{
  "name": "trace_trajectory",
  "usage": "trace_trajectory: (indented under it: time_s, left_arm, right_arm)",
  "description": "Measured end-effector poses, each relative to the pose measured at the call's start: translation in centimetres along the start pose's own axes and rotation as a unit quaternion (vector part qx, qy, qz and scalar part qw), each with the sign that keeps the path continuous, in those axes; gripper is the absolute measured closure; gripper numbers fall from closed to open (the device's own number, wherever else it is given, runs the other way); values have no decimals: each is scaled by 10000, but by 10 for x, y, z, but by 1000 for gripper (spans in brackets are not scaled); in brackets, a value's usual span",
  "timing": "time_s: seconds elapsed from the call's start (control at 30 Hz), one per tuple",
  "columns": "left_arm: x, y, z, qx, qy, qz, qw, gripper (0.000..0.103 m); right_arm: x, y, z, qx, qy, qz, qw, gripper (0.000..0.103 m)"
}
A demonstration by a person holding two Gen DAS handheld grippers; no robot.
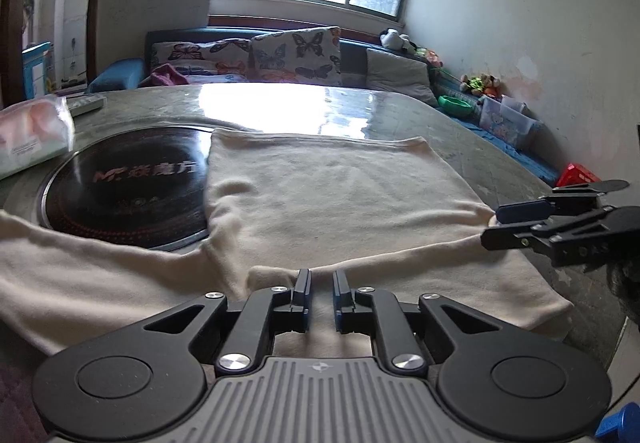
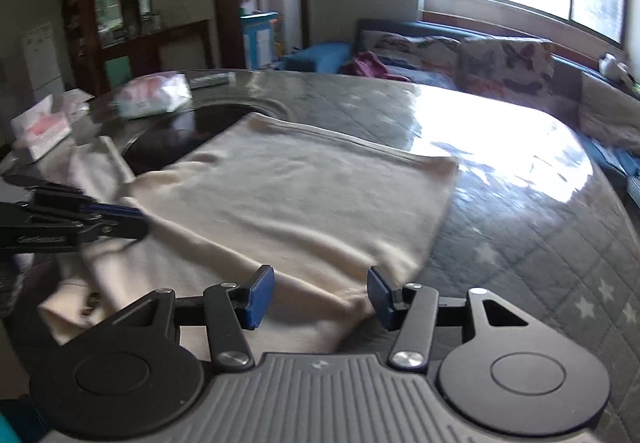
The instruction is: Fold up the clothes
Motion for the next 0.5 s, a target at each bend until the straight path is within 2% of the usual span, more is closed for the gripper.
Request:
trace_trajectory:
  time_s: [0.17, 0.23, 0.37, 0.5]
  left_arm:
    - [-18, -1, 18, 144, 211, 179, 9995, 91]
    - [-31, 1, 27, 241, 419, 259, 9985, 89]
    - [-70, 5, 37, 348, 971, 568, 9930, 89]
    - [-113, 6, 51, 482, 1667, 902, 9807, 85]
  right_arm:
    - [-29, 0, -1, -38, 92, 543, 9985, 46]
    - [-36, 1, 1, 10, 90, 625, 9980, 44]
    - [-48, 3, 2, 38, 184, 758, 9970, 44]
    - [-61, 4, 0, 12, 302, 892, 9956, 44]
Point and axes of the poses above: each gripper's, at about its wrist camera, not at the fingertips, and z roughly against the way its jaws point, x to its right, y to its top, the point moved 9 cm from there along -z, roughly the way its jaws point, and after that the axes turned 4 degrees about z, right-handed, at the moved point
